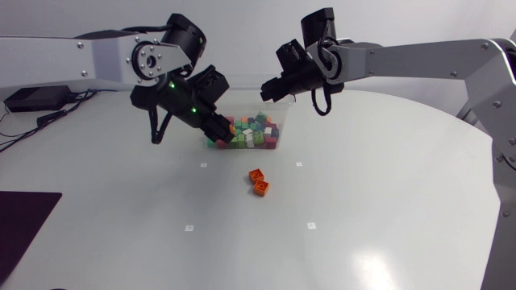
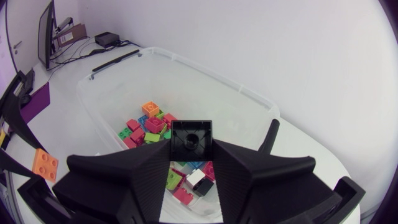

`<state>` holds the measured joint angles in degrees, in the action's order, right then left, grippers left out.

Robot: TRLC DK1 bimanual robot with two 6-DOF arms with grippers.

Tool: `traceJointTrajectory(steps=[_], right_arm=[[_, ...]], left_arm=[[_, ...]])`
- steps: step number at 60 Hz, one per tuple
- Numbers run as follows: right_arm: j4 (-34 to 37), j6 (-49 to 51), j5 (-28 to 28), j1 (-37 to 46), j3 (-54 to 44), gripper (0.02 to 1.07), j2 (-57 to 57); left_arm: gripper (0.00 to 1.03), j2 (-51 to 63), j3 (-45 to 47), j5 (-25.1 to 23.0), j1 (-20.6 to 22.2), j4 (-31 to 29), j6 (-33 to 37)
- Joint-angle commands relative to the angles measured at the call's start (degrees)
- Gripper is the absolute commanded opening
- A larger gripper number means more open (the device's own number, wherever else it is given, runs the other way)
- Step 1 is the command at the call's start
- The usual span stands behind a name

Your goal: Place the duplo bricks in the container

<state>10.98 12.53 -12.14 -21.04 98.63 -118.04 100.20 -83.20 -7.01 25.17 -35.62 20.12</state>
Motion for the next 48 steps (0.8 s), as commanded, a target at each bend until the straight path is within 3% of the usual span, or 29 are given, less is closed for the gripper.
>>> traceJointTrajectory(steps=[1, 6, 11, 25, 48], right_arm=[[1.1, -1.5, 0.2, -0.8, 2.1, 0.76, -0.8], [1.9, -1.5, 0.3, -1.0, 2.7, 0.94, -0.1], [2.5, -1.7, 0.3, -1.1, 2.4, 0.98, 1.6], [2.1, -1.9, 0.1, -1.5, -4.8, 0.98, 9.1], [2.5, 0.7, 0.2, -4.5, -25.0, 0.98, 22.3]], left_arm=[[0.29, -1.0, -2.3, -0.5, -1.1, 1.3, 0.5], [0.29, -0.2, -3.5, -1.1, -2.7, 3.8, -0.3], [0.29, 0.8, -4.3, -1.3, -4.1, 6.3, -1.6], [0.29, 4.1, -8.8, -3.8, -7.4, 13.1, -6.1], [0.29, 12.2, -15.5, -4.7, -8.8, 21.2, -9.8]])
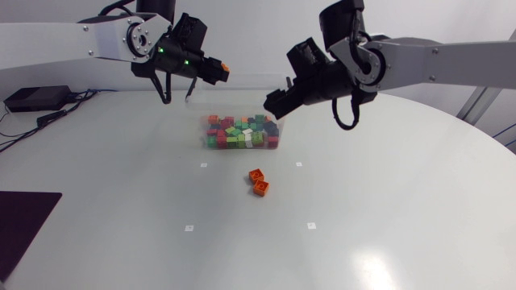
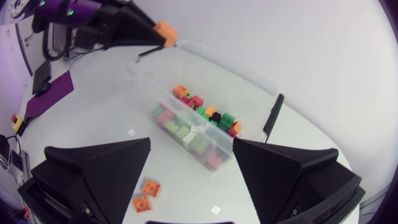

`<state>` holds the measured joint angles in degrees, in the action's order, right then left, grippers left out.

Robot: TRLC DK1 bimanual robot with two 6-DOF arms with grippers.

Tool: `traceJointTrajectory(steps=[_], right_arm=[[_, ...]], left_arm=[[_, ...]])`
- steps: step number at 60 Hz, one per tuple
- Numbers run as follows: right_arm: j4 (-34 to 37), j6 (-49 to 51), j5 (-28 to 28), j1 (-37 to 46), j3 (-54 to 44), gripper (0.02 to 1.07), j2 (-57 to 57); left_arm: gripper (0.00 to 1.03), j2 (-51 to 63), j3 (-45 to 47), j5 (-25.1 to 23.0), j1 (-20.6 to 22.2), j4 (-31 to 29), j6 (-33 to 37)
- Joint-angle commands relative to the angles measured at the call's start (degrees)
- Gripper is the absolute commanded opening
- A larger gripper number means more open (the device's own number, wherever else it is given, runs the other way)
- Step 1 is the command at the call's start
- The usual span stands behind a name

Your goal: Place the duplo bricks in the container

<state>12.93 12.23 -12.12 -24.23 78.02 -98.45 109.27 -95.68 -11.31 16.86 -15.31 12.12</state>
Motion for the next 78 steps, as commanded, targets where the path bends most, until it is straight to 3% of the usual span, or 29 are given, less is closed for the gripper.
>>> traceJointTrajectory(steps=[1, 12, 23, 31, 46, 56, 67, 78], right_arm=[[0.5, 1.2, 0.2, -1.5, -5.3, 0.98, 3.2], [1.2, 2.4, 1.2, -5.2, -14.3, 0.98, 4.9], [1.3, 5.3, 2.9, -8.7, -18.6, 0.98, 1.8], [1.4, 7.9, 2.8, -8.8, -18.3, 0.97, -1.6], [2.9, 11.9, 2.7, -8.2, -14.3, 0.94, -9.4], [3.0, 13.3, 2.7, -7.6, -11.5, 0.92, -13.3], [3.2, 14.1, 2.6, -7.9, -9.1, 0.73, -16.6], [3.3, 14.4, 2.6, -8.3, -8.7, 0.51, -17.6]], left_arm=[[0.29, 3.6, -3.5, -0.4, -0.7, 1.0, -2.1], [0.33, 8.7, -8.4, -0.3, -0.9, 1.0, -2.6], [0.87, 10.3, -9.8, -0.2, -0.9, 0.4, -2.5], [0.97, 9.2, -9.3, -0.2, -1.7, -0.3, -2.1], [0.97, 0.2, -2.4, -0.2, -2.7, -2.2, -0.6], [0.96, -10.0, 8.6, -0.4, -2.0, -4.6, 5.4], [0.96, -15.6, 16.8, -1.4, -0.3, -9.9, 12.4], [0.96, -16.9, 23.9, -1.5, 2.5, -10.6, 16.7]])
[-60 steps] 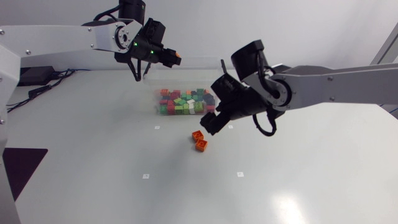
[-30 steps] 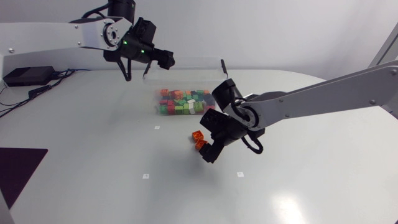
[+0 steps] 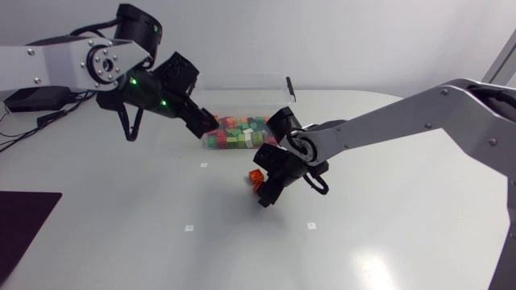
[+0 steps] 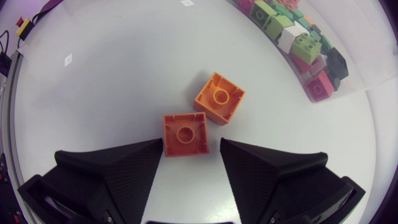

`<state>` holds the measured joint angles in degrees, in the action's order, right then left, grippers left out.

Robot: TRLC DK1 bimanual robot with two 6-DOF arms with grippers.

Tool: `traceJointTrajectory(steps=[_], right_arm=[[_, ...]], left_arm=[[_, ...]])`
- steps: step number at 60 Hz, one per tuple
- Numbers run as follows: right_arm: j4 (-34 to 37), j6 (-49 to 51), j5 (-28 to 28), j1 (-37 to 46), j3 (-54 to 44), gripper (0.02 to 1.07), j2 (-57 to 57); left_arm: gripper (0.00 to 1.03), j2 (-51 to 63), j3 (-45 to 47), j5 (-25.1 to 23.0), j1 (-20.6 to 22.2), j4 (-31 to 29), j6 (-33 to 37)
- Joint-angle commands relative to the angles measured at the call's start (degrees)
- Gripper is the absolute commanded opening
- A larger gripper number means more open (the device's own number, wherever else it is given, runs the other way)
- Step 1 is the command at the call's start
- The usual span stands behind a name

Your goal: Place the duplo bricks in the container

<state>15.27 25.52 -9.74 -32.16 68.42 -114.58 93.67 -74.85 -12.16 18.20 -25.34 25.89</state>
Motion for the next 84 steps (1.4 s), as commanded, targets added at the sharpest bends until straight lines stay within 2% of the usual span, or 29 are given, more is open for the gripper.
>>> traceJointTrajectory(steps=[1, 8, 21, 37, 44, 63, 73, 84], right_arm=[[1.3, 1.2, 0.2, -0.4, 0.9, 0.49, -1.4], [1.3, 1.2, 0.0, 0.0, -0.6, 0.31, 0.0], [1.0, 1.6, -0.6, 2.0, -5.3, 0.31, 5.5], [2.1, 2.2, -2.5, 7.2, -9.3, 0.31, 15.1], [2.9, 2.2, -3.8, 10.3, -9.1, 0.31, 18.8], [7.1, 2.1, -7.0, 16.3, -4.5, 0.31, 24.8], [8.9, 2.0, -8.4, 18.1, -1.6, 0.31, 26.1], [10.0, 1.6, -9.2, 18.9, 1.0, 0.31, 26.3]], left_arm=[[0.96, -1.2, 3.5, -0.7, 1.4, -0.5, 3.3], [0.96, 0.5, 5.9, -0.7, 3.4, -0.5, 6.0], [0.96, 7.3, 6.5, -0.7, 6.2, -0.2, 9.4], [0.96, 15.3, 2.5, -0.7, 9.9, -0.2, 9.8], [0.96, 18.3, -0.3, -0.2, 11.7, -0.4, 9.4], [0.96, 26.1, -8.3, 1.0, 12.1, -2.0, 9.1], [0.90, 29.7, -13.1, 2.8, 13.0, -5.2, 8.9], [0.75, 31.9, -17.2, 3.5, 13.6, -8.1, 8.7]])
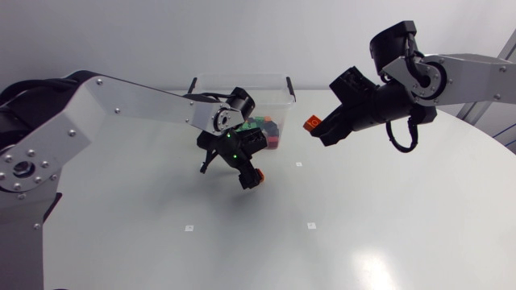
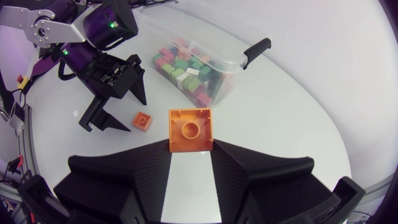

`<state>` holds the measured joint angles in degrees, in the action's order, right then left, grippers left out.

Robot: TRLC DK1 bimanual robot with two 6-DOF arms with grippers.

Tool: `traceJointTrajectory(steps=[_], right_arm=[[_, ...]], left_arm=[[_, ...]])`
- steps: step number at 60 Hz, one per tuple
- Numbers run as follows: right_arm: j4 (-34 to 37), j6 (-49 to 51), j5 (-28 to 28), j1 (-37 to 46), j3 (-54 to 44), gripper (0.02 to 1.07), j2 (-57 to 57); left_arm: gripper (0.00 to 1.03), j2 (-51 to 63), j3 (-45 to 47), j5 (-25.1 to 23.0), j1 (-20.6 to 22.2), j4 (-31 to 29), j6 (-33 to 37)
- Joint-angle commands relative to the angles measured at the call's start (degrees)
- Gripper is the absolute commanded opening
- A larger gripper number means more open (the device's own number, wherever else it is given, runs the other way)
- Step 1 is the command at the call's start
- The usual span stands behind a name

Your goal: Place the duplo bricks in the container

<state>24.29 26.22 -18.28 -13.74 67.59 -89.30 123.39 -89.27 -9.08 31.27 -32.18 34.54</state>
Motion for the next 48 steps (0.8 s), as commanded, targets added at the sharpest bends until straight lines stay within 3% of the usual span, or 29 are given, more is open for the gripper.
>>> traceJointTrajectory(steps=[1, 20, 33, 48], right_arm=[[0.9, 0.7, -1.1, 0.6, 2.3, 0.31, 1.0], [3.0, -0.3, -2.5, 2.6, 8.5, 0.31, -0.4], [2.2, -1.6, -2.8, 3.0, 10.7, 0.31, -2.9], [0.1, -6.4, -2.8, 2.1, 18.7, 0.31, -11.2]], left_arm=[[0.74, 2.5, -3.3, 0.6, 0.6, -1.8, 0.1], [0.56, 6.2, -6.6, 2.5, 1.7, -5.4, 0.3], [0.29, 6.9, -7.4, 2.4, 2.0, -5.4, -0.6], [0.27, -0.3, 0.0, 2.1, 1.1, -3.6, -0.8]])
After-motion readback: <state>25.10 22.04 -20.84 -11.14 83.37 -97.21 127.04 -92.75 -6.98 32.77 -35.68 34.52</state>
